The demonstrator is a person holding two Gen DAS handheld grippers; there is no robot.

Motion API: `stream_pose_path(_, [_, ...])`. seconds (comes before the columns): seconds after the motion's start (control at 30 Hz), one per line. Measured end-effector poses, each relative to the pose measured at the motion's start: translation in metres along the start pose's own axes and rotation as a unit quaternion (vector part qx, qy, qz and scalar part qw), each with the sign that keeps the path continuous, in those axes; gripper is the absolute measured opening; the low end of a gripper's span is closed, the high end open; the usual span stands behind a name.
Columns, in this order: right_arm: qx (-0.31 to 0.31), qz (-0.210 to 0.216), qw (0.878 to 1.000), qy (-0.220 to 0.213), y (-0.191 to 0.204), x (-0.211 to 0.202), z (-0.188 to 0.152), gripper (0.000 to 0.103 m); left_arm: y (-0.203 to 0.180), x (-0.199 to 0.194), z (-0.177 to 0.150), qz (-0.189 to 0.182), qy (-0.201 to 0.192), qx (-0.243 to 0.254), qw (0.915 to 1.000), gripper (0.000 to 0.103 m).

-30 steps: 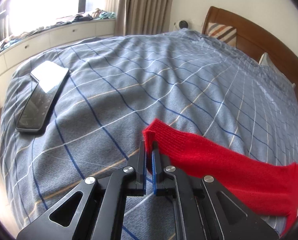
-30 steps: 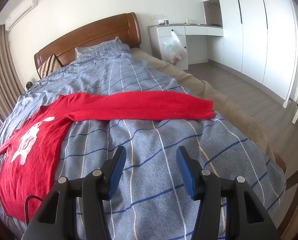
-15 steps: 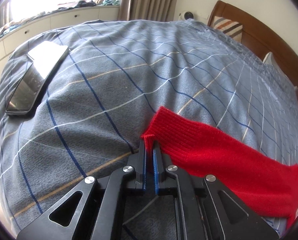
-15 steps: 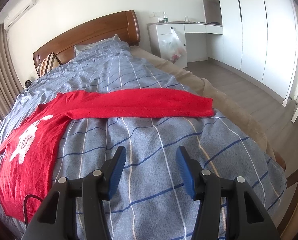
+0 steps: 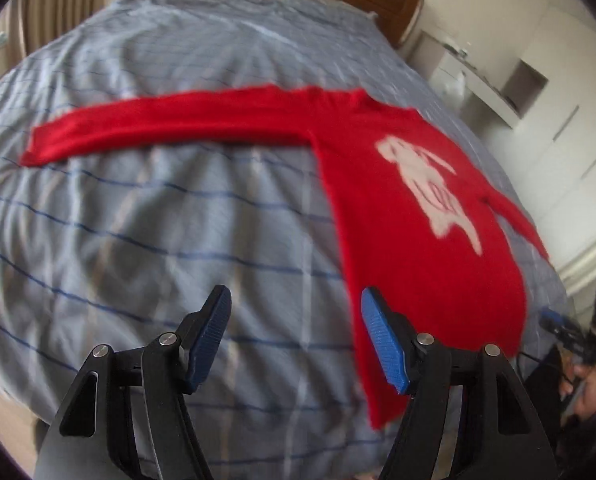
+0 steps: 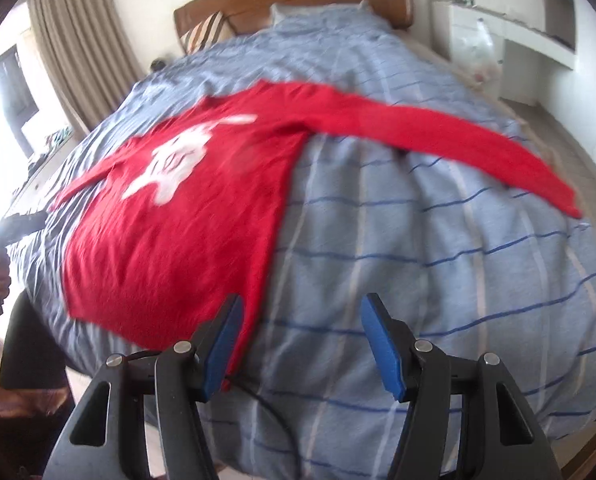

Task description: Fold small clothes

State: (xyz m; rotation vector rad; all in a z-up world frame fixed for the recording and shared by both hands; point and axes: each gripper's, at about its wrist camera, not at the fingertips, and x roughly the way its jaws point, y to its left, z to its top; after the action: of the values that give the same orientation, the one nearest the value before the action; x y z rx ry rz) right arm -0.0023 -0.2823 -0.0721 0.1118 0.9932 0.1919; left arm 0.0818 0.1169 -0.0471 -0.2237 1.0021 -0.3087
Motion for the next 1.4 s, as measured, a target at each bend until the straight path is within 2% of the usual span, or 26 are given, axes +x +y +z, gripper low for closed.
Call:
stream_pose_path(0.1, [0.006,0.026,0.999,0.023,0.008,0.017,-0.009,0.061,-0.027,0.021,-0.030,-0.027,0.040,0.002,0.9988,0.070])
stream_pose_path(0.27, [0.032,0.044,0.998,0.042,0.007,0.038,-0.017,0.059,-0.041,0.045,-0.056,-0.015,0.063,-0.003,0.9979,0.069])
stream_pose_path(0.33, [0.038,0.057,0.997,0.045,0.006,0.038,-0.016,0.043,-0.046,0.049,-0.062,0.004,0.061,0.011,0.9980,0.059])
stream_pose_path(0.37, [0.041,0.068,0.995,0.052,0.005,0.039,-0.016,0.019,-0.049,0.048,-0.065,0.012,0.059,0.021,0.9980,0.052])
stream_pose_path(0.4, [0.043,0.074,0.995,0.057,0.005,0.040,-0.017,0.005,-0.051,0.048,-0.067,0.011,0.057,0.026,0.9979,0.033])
stream_pose_path(0.43, [0.042,0.072,0.995,0.055,0.005,0.037,-0.019,0.005,-0.052,0.049,-0.067,-0.004,0.059,0.023,0.9980,0.014])
stream_pose_path(0.47, [0.039,0.070,0.995,0.053,0.006,0.035,-0.020,0.005,-0.052,0.049,-0.067,-0.018,0.058,0.017,0.9980,0.007])
stream_pose_path(0.6, [0.042,0.068,0.996,0.047,0.010,0.024,-0.021,0.004,-0.054,0.046,-0.067,-0.012,0.040,0.016,0.9990,0.003])
stream_pose_path(0.67, [0.039,0.067,0.995,0.056,0.014,0.023,-0.024,0.004,-0.050,0.042,-0.069,0.008,0.038,0.014,0.9991,0.002])
stream_pose_path(0.73, [0.026,0.052,0.997,0.060,0.018,0.026,-0.029,0.004,-0.042,0.041,-0.071,0.020,0.044,0.001,0.9988,0.002])
stream_pose_path(0.8, [0.047,0.052,0.996,0.064,0.012,0.033,-0.033,0.004,-0.038,0.047,-0.072,0.021,0.053,-0.007,0.9983,0.002])
stream_pose_path(0.87, [0.068,0.051,0.994,0.069,0.005,0.041,-0.032,0.004,-0.042,0.051,-0.072,0.031,0.055,0.005,0.9980,0.002])
stream_pose_path(0.97, [0.064,0.044,0.994,0.080,0.008,0.049,-0.033,0.004,-0.041,0.051,-0.072,0.034,0.055,0.007,0.9979,0.002])
stream_pose_path(1.07, [0.056,0.036,0.995,0.075,0.012,0.044,-0.032,0.004,-0.043,0.045,-0.072,0.035,0.052,0.008,0.9980,0.006])
stream_pose_path(1.1, [0.056,0.034,0.995,0.070,0.013,0.041,-0.032,0.005,-0.045,0.041,-0.072,0.042,0.050,0.010,0.9978,0.012])
stream_pose_path(1.13, [0.058,0.034,0.996,0.065,0.013,0.037,-0.032,0.006,-0.046,0.036,-0.072,0.046,0.046,0.010,0.9978,0.021])
stream_pose_path(1.17, [0.060,0.031,0.996,0.062,0.012,0.032,-0.032,0.016,-0.049,0.028,-0.072,0.049,0.039,0.011,0.9980,0.029])
stream_pose_path(1.2, [0.061,0.026,0.996,0.058,0.012,0.028,-0.032,0.028,-0.050,0.022,-0.072,0.048,0.030,0.011,0.9984,0.050])
stream_pose_path(1.23, [0.061,0.022,0.997,0.050,0.011,0.022,-0.032,0.034,-0.052,0.014,-0.071,0.046,0.018,0.010,0.9987,0.066])
stream_pose_path(1.27, [0.061,0.018,0.997,0.039,0.010,0.015,-0.031,0.042,-0.052,0.006,-0.070,0.044,0.005,0.010,0.9990,0.070])
stream_pose_path(1.3, [0.058,0.008,0.998,0.027,0.009,0.008,-0.029,0.045,-0.052,-0.002,-0.069,0.044,-0.007,0.011,0.9990,0.072])
stream_pose_path(1.37, [0.049,-0.016,0.999,-0.005,0.006,-0.006,-0.023,0.046,-0.050,-0.010,-0.062,0.048,-0.025,0.014,0.9984,0.076])
stream_pose_path(1.4, [0.046,-0.027,0.998,-0.025,0.005,-0.013,-0.019,0.047,-0.048,-0.012,-0.057,0.053,-0.036,0.015,0.9978,0.082])
